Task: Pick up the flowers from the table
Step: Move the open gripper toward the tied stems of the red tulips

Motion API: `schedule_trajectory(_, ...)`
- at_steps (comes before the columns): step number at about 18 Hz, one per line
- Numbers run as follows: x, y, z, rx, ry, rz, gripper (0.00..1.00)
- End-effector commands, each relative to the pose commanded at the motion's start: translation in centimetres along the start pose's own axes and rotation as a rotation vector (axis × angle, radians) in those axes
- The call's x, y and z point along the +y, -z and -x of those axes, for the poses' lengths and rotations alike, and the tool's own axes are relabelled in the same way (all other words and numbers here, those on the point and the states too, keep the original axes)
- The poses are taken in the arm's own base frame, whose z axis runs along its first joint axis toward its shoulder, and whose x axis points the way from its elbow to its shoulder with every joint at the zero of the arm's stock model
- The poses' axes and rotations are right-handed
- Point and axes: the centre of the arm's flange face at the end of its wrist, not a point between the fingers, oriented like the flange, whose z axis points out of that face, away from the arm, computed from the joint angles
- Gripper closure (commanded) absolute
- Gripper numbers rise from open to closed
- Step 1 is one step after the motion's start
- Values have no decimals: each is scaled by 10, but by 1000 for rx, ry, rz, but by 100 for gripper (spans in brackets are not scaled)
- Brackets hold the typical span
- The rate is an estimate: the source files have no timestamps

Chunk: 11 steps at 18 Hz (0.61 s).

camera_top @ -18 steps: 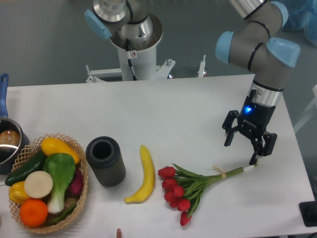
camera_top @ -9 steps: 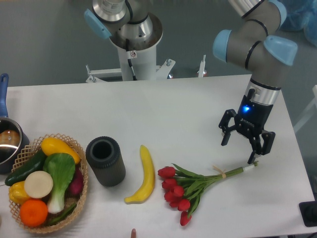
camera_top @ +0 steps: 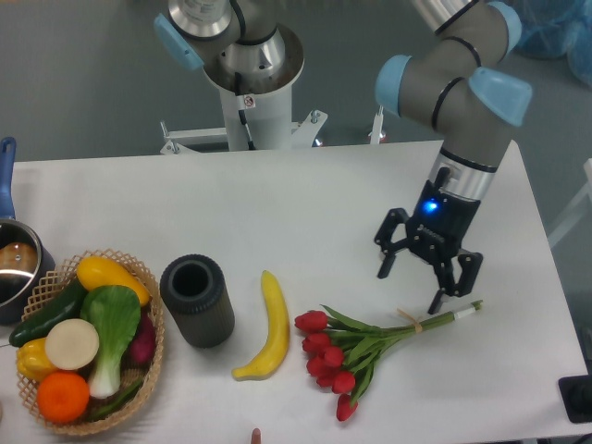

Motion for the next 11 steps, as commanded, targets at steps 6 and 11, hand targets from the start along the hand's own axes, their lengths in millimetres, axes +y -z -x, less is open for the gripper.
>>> schedule_trajectory(6, 14, 15, 1, -14, 127, -239, 0)
schedule_trajectory(11, 14, 17, 10, -30, 55, -128, 0)
